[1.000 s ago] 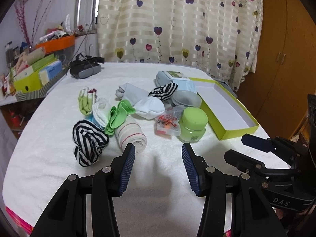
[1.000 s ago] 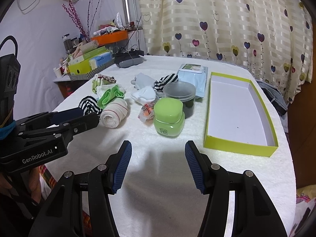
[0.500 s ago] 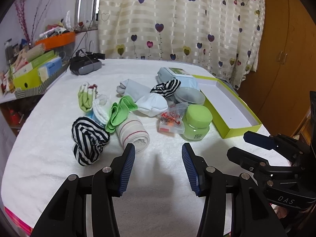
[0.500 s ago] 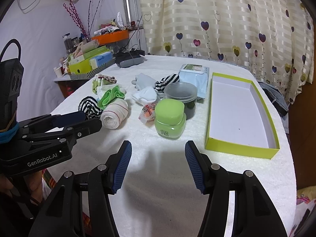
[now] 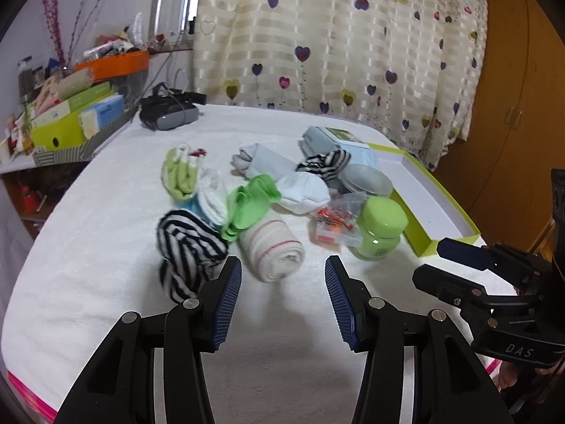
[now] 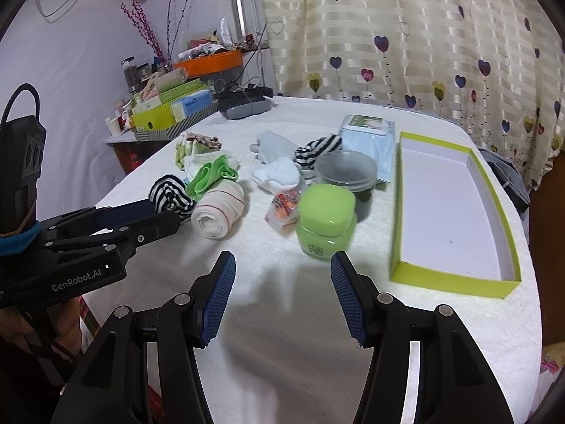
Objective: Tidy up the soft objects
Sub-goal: 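Grasp the striped sock with the left gripper while the right grasps the white red-striped roll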
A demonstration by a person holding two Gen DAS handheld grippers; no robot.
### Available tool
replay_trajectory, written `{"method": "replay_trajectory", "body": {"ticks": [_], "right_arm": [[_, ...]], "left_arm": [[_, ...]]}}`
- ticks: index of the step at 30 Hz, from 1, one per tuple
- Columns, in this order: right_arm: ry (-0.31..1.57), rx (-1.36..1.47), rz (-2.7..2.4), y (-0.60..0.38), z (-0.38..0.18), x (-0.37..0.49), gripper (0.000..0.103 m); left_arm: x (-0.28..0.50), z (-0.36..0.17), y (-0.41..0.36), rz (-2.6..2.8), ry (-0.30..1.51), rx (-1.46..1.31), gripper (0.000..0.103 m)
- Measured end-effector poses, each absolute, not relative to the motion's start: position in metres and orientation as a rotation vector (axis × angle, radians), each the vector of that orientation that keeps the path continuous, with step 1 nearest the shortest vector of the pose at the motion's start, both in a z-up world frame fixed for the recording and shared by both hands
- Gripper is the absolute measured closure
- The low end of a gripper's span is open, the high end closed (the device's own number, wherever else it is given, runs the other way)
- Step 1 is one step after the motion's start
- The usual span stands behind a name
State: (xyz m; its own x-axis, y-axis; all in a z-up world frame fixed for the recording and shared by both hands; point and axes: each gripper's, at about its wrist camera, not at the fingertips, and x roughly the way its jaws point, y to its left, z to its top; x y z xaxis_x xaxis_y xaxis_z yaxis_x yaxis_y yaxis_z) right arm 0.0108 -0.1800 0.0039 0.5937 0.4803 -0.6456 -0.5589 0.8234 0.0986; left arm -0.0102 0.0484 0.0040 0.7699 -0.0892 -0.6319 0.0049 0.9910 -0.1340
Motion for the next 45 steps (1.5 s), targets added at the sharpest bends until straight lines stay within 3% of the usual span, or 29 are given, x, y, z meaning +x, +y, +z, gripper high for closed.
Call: {"method": "replay_trajectory", "body": {"ticks": [18, 21, 44, 45], "right_arm": [[0.723, -0.179, 0.697, -0.124, 0.005, 0.027, 0.046], [0.722, -0.177, 0.707, -0.116, 0.005, 0.032, 0.046], [0.867, -0.236, 0.733, -0.056, -0.036, 0.075, 0.046], [0.863, -0.239, 0.737, -0.056, -0.036, 0.075, 0.052]], "left_arm": [[0.003, -0.005, 0.119, 0.085, 0.670, -0.205, 0.054], [0.006, -0.010, 0.124, 0.083, 0.678, -0.217, 0.049], [0.035, -0.056, 0.139, 0.013, 0.790, -0.272, 0.049], [0.035, -0.056, 0.138, 0.007, 0.790, -0.272, 0.049]]}}
